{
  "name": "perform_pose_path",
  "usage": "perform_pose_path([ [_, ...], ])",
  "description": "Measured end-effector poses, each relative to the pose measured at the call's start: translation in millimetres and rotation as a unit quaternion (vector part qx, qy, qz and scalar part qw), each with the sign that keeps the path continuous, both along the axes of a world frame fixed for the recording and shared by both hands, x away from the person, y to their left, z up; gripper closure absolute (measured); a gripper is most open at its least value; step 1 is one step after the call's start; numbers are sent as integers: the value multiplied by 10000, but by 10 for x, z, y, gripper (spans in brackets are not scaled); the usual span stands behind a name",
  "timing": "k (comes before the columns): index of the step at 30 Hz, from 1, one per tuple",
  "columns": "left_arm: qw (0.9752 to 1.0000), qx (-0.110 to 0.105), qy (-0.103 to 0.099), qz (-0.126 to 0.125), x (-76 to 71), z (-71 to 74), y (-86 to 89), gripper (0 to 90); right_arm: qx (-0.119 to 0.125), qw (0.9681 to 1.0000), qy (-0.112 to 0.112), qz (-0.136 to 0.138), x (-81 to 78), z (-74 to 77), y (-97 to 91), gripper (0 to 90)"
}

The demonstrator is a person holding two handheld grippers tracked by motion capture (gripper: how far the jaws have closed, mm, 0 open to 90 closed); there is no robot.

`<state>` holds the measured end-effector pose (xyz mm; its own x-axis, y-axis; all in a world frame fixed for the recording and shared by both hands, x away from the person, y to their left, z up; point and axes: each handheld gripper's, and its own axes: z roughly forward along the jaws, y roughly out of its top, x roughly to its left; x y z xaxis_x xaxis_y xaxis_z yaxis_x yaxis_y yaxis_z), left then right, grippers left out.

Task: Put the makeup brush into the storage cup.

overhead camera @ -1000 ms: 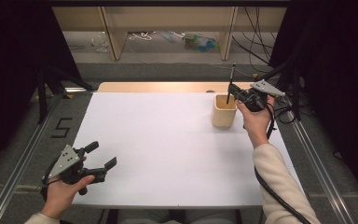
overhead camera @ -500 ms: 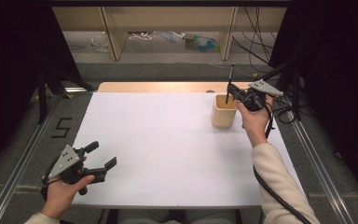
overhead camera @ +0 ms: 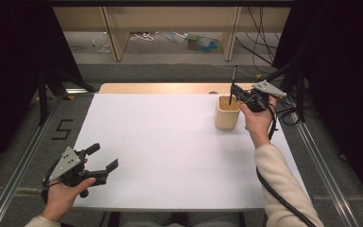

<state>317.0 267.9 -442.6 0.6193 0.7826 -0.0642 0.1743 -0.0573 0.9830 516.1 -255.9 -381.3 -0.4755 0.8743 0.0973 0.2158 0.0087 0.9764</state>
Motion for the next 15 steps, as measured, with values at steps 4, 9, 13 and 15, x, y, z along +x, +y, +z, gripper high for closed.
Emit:
perform_pose_path([
  [4, 10000, -4, 2, 1, 1, 0, 0, 81, -13, 10000, 0, -23, 6, -6, -8, 843],
  [9, 10000, 0, 3, 0, 0, 0, 2, 81, -22, 10000, -2, -45, 17, -18, -12, 843],
  [13, 10000, -4, 2, -2, 0, -1, 0, 81, -26, 10000, -6, -45, 25, -21, -13, 843],
  [15, 10000, 0, 2, 0, 1, -1, 1, 81, -21, 10000, 9, -35, 26, -21, -9, 843],
])
